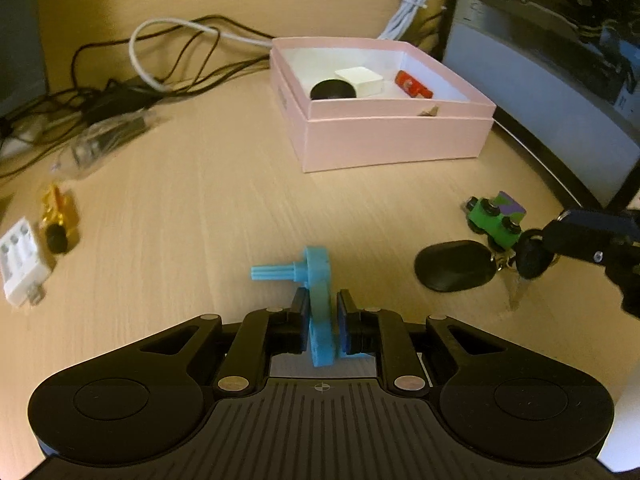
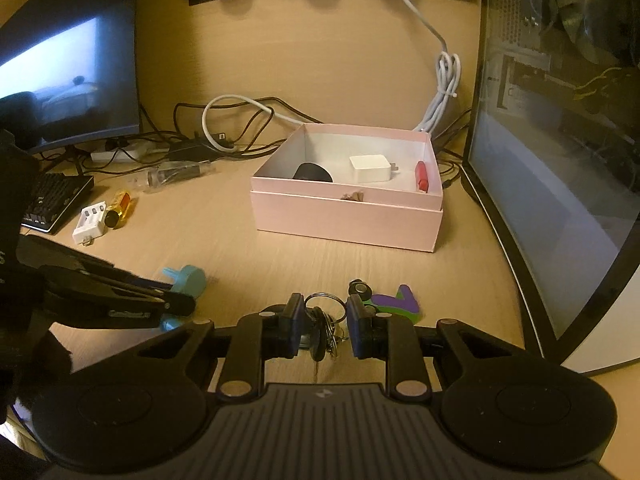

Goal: Organize rigid objects
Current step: 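Carry the keys with the right gripper while the left gripper carries the teal crank to the box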

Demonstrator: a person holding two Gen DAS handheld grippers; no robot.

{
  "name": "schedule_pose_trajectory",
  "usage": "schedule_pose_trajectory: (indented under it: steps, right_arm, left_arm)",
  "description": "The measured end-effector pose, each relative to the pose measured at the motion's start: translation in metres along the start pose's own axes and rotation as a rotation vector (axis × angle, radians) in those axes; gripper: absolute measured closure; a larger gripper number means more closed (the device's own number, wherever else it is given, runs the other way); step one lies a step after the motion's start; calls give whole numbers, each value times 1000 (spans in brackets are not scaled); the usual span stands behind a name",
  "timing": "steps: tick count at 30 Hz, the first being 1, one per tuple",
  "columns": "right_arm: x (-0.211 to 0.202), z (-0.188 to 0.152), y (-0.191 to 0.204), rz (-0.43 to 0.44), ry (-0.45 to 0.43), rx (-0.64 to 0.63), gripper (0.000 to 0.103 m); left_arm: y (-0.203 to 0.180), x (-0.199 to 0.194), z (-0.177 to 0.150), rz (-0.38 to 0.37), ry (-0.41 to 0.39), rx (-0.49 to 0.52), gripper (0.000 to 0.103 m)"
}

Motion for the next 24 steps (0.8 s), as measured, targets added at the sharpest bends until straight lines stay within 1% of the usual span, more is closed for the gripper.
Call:
schedule_pose_trajectory:
  steps: [3,7,9,11,14,16,17,18,19,21,23,24]
  right_arm:
    - [-5,5,-3,6,-7,12,80]
    - [-20,21,-9,18,-49,31,80]
    - [-28,31,-13,16,-73,40,80]
    - [-35,41,-18,15,-99,49,80]
    - [-46,54,-26,8,-143,57,80]
    - [-51,59,-32,0,-161,62,80]
    - [-52,61,-35,-7,-168,65,80]
    - [-53,62,-37,-12,-172,67,80]
    - [-53,63,-40,-17,-177,67,80]
    - [-51,66,-44,-32,-186,64,80]
    - [-48,68,-49,-38,-191,69,80]
    - [-47,68,-50,-37,-192,74,80]
  left_arm:
    - [-2,-3,0,-52,3,5,90]
    - [-19,-20,8,-132,-61,92,92]
    - [-26,-28,22,-178,-97,97,93]
    - [-32,-37,48,-210,-154,104,93]
    - [-45,-45,93,-231,-238,164,93]
    - [-51,-45,129,-222,-290,211,93]
    - [-51,-44,145,-214,-314,214,92]
    - [-48,-41,162,-210,-331,196,93]
    - [-46,-37,175,-213,-331,166,93]
    - [-43,-32,186,-224,-311,118,93]
    - [-44,-31,178,-206,-289,123,91]
    - [-44,-29,165,-194,-260,143,91]
Point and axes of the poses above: each gripper's, at about its wrist camera, not at the fingertips, and x roughly the way its jaws point, y to its left, z to its top, the point moved 7 cm from there along x, roughly the way its jaws point, and after that the axes turned 15 degrees about -z, right-handed, at the moved point
